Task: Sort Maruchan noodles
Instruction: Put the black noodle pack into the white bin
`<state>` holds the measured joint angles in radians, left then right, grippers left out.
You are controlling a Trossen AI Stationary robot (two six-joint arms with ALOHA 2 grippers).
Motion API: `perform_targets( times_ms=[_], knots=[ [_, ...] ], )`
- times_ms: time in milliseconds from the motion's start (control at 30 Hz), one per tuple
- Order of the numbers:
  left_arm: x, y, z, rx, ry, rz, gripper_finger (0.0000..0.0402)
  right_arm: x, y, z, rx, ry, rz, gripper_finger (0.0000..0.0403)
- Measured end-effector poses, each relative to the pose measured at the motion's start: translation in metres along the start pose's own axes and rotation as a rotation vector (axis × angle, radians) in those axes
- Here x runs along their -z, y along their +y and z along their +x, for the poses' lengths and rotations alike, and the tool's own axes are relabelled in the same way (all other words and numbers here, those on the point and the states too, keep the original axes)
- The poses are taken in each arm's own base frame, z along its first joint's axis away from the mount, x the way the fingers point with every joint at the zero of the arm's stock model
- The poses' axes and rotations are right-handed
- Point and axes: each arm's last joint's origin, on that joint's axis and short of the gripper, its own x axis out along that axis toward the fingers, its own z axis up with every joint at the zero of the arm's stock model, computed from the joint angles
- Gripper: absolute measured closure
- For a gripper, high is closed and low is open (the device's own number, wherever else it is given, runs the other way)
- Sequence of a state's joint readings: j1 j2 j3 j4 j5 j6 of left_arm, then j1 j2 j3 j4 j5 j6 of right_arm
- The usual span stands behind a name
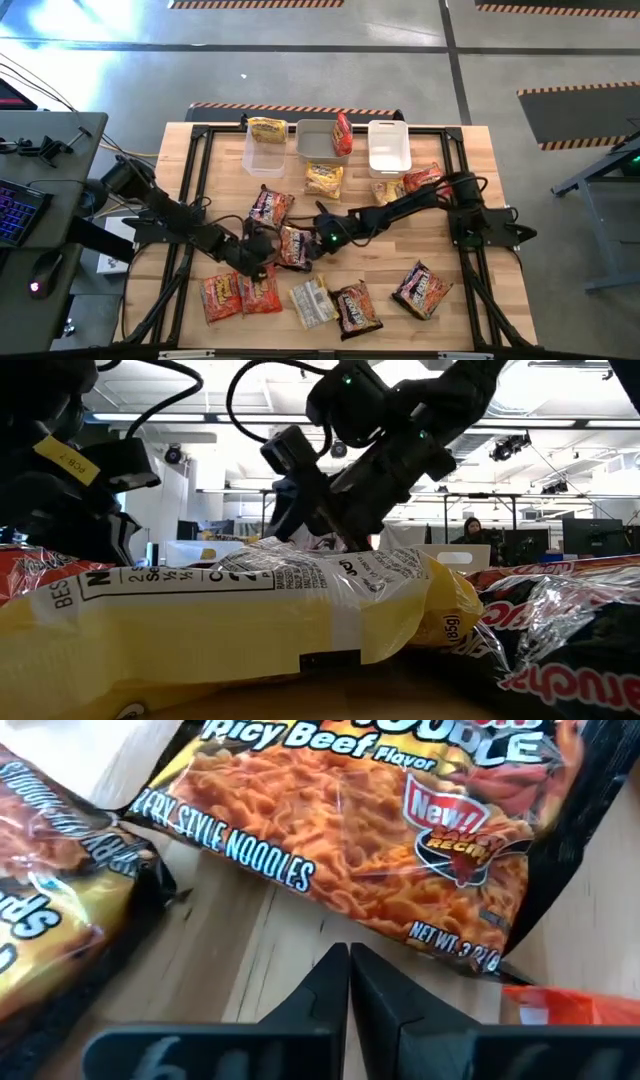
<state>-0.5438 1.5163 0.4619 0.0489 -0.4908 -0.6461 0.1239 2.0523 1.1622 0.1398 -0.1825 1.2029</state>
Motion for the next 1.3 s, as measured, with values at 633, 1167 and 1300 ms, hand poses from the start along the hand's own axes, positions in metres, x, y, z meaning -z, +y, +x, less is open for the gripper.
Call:
perform_targets(
  times_ms=[633,1167,1300],
  knots=[
    [-0.004,-0.008,0.01,0.064,-0.062,0.018,0.0394,-0.009,0.01,0.003,-0.086,-0.222,-0.079,0.0153],
    [-0.007,-0.01,0.009,0.087,-0.092,0.049,0.0394,-0.015,0.009,0.002,-0.087,-0.207,-0.202,0.0297],
    [-0.007,-0.01,0.009,0.086,-0.094,0.056,0.0394,-0.02,0.007,-0.001,-0.095,-0.191,-0.25,0.0337]
  ],
)
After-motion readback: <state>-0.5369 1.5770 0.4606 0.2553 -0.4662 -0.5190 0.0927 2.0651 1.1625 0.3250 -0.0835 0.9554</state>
